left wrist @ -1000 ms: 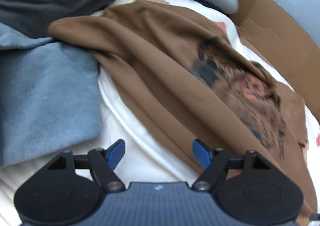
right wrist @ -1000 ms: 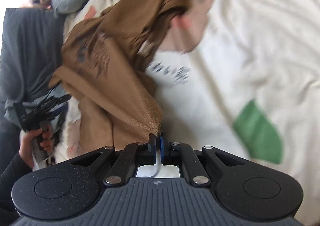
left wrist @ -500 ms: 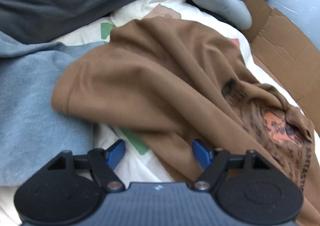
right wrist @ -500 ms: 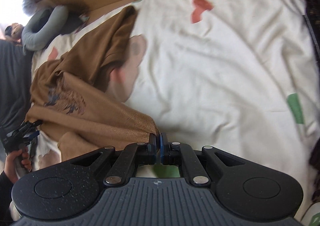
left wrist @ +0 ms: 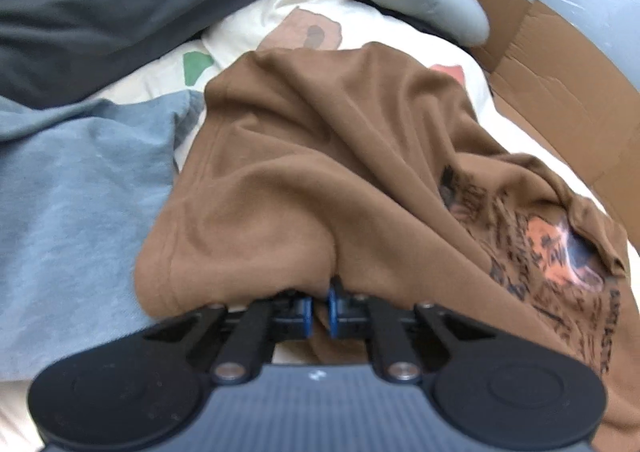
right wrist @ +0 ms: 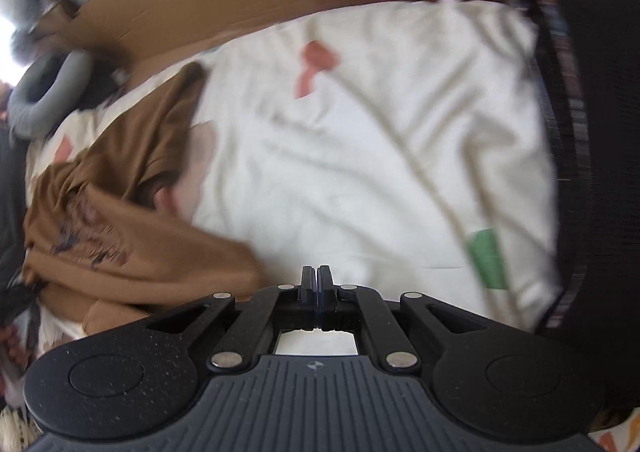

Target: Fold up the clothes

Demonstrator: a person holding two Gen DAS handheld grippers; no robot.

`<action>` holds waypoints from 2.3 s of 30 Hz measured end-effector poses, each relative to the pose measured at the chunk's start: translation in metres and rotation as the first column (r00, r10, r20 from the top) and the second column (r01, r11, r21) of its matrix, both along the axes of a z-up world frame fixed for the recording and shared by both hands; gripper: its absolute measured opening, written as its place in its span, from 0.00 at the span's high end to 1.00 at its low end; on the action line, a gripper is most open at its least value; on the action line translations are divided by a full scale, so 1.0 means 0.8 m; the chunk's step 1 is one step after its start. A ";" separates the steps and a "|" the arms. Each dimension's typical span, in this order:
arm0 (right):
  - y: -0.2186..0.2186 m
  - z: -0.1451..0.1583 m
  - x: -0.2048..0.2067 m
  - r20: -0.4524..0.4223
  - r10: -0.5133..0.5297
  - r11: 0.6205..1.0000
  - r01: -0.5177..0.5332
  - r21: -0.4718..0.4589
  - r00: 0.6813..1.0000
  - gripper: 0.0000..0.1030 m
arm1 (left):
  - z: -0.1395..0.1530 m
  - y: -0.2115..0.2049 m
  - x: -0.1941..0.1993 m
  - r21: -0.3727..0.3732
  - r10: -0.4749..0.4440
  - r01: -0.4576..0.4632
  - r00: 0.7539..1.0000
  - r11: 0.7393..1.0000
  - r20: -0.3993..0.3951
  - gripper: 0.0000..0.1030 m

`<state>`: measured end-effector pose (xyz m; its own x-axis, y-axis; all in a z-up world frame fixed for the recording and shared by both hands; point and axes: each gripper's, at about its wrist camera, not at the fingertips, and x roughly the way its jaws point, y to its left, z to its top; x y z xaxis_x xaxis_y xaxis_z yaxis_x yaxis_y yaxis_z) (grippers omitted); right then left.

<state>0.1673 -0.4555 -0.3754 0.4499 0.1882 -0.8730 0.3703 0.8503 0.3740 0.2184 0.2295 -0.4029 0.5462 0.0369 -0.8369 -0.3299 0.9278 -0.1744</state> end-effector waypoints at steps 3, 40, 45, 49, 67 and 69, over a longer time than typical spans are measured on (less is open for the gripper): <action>-0.001 -0.006 -0.008 0.004 -0.005 0.997 0.005 0.075 1.000 1.00 | 0.012 -0.006 -0.013 0.004 -0.036 0.036 0.999 0.999 -0.023 0.93; 0.061 -0.062 -0.012 0.048 0.014 0.929 -0.031 0.368 0.999 0.99 | 0.080 -0.003 -0.187 -0.029 -0.100 0.095 0.963 0.995 -0.250 0.93; 0.046 -0.047 -0.019 0.044 0.014 0.943 -0.028 0.331 0.999 0.99 | 0.096 -0.012 -0.214 -0.054 -0.109 0.098 0.956 0.994 -0.273 0.93; 0.040 -0.032 -0.029 0.046 0.018 0.946 -0.032 0.322 0.999 0.99 | 0.108 -0.018 -0.240 -0.089 -0.105 0.083 0.952 0.993 -0.288 0.93; 0.013 -0.004 -0.075 0.027 -0.026 0.968 0.019 0.252 0.999 0.99 | 0.113 -0.048 -0.233 -0.073 -0.230 0.218 0.906 0.973 -0.357 0.58; 0.014 -0.003 -0.074 0.025 -0.026 0.969 0.019 0.248 0.999 0.99 | 0.110 -0.052 -0.207 -0.045 -0.229 0.227 0.916 0.973 -0.331 0.51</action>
